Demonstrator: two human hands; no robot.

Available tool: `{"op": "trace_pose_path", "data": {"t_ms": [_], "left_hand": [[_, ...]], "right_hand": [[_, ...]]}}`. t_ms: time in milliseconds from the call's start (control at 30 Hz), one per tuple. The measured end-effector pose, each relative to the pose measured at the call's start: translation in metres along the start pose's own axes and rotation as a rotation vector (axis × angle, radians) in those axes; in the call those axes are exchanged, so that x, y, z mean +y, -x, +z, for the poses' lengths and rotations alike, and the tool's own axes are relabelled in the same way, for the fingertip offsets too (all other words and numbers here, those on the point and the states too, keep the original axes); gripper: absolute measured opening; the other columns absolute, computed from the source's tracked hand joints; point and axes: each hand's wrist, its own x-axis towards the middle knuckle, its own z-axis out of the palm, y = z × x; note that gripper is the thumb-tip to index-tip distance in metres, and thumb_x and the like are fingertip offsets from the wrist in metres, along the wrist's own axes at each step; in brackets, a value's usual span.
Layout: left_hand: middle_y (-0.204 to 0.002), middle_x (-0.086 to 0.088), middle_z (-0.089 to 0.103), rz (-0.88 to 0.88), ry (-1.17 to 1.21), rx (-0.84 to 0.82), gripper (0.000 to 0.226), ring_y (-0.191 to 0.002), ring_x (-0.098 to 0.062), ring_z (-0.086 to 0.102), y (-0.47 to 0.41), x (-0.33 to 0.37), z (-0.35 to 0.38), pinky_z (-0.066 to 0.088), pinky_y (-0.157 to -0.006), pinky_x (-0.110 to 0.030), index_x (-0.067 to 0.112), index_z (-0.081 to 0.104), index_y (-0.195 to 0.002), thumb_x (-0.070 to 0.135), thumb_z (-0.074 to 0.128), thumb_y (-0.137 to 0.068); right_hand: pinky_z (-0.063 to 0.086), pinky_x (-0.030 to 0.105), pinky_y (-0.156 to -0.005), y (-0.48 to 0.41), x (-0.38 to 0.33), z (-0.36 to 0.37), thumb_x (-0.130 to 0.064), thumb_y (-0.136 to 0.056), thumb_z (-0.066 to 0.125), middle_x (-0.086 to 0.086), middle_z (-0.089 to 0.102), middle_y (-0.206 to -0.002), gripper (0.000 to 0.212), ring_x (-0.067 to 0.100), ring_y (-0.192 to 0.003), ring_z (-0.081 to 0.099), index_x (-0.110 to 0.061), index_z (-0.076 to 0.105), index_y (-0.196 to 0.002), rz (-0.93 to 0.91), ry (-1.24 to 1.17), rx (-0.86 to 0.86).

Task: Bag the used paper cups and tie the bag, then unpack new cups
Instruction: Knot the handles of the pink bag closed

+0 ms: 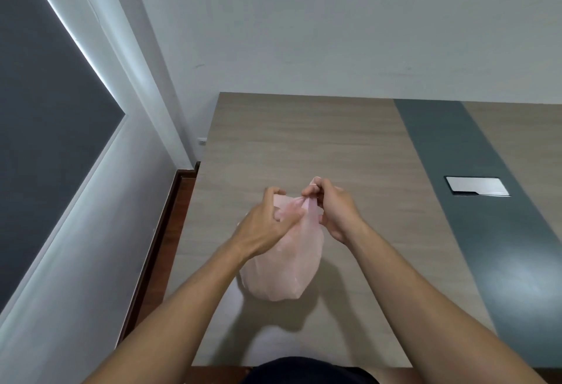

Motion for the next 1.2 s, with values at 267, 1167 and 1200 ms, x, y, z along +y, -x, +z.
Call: {"op": "trace_pose_path", "data": {"t_ms": [267, 1167, 1200], "left_hand": [[-0.083, 0.008, 0.072, 0.031, -0.086, 0.032, 0.034, -0.088, -0.025, 0.074, -0.016, -0.009, 0.015, 0.055, -0.071, -0.034, 0.023, 0.078, -0.096, 0.042, 0.056, -0.114], [-0.061, 0.005, 0.031, -0.152, 0.719, 0.084, 0.053, -0.047, -0.011, 0.027, -0.027, -0.028, -0.003, 0.024, -0.044, -0.026, 0.007, 0.072, -0.118, 0.049, 0.039, -0.121], [-0.061, 0.006, 0.028, -0.19, 0.865, 0.113, 0.054, -0.047, -0.01, 0.025, -0.029, -0.029, -0.005, 0.022, -0.043, -0.025, 0.006, 0.067, -0.111, 0.05, 0.037, -0.121]], "right_hand": [[0.053, 0.023, -0.099, 0.03, -0.018, 0.017, -0.031, -0.115, 0.047, 0.006, 0.085, -0.091, 0.054, 0.005, -0.115, 0.073, -0.008, 0.078, -0.076, -0.345, 0.383, -0.23], [0.042, 0.029, -0.054, 0.004, 0.001, 0.002, -0.04, -0.118, 0.043, -0.001, 0.048, -0.061, 0.039, 0.014, -0.044, 0.045, -0.012, 0.061, -0.098, -0.171, -0.253, -0.041], [0.033, 0.028, -0.052, 0.003, 0.002, -0.001, -0.044, -0.117, 0.046, -0.004, 0.039, -0.061, 0.04, 0.012, -0.044, 0.033, -0.013, 0.062, -0.097, -0.187, -0.13, -0.046]]}}
